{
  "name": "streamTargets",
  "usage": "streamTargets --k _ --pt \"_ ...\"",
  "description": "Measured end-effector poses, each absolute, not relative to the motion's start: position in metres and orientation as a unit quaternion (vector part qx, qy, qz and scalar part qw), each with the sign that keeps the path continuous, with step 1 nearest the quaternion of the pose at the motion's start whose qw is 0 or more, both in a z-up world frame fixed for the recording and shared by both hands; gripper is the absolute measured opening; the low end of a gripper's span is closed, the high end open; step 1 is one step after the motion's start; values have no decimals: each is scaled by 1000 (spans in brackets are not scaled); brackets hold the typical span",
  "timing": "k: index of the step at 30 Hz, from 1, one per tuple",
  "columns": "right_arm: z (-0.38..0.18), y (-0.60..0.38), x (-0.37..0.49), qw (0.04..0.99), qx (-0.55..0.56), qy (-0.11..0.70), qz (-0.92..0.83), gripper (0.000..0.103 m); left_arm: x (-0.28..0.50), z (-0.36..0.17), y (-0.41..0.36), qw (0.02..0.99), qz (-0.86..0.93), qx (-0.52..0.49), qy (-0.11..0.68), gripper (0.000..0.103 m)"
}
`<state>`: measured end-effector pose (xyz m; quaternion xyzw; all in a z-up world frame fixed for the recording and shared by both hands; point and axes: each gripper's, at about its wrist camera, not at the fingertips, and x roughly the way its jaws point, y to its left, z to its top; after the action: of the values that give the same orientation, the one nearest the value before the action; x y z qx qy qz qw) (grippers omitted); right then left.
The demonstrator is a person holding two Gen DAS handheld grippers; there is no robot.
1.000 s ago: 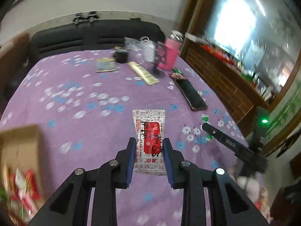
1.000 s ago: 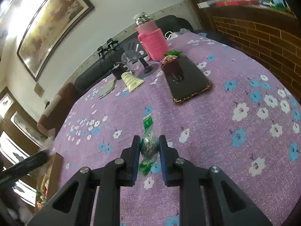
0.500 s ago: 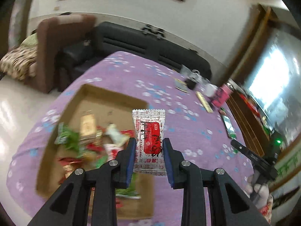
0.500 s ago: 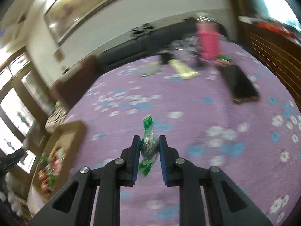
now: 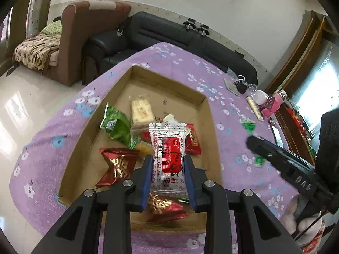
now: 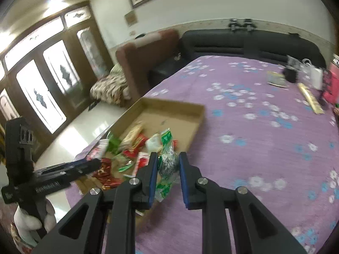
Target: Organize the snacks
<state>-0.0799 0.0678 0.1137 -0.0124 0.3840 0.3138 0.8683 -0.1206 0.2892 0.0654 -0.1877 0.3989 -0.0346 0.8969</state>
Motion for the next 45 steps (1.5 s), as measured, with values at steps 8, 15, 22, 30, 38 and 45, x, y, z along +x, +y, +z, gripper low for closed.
streamTargets --k 8,15,22,30,38,45 --pt "83 122 -71 848 -62 420 318 19 -117 55 294 899 -9 -164 405 30" --pt "61 146 -55 837 -82 446 305 19 -111 48 303 894 -2 -175 413 30" --pt "51 157 -39 842 -102 446 285 19 -110 49 299 896 -1 -167 411 30" --pt "63 146 -39 849 -79 433 293 23 -120 66 291 912 10 -147 383 55" --pt "99 118 -64 875 -52 383 293 48 -135 93 277 940 37 -93 326 72" --pt "100 91 -85 886 -44 375 268 53 -139 100 266 946 70 -62 312 85"
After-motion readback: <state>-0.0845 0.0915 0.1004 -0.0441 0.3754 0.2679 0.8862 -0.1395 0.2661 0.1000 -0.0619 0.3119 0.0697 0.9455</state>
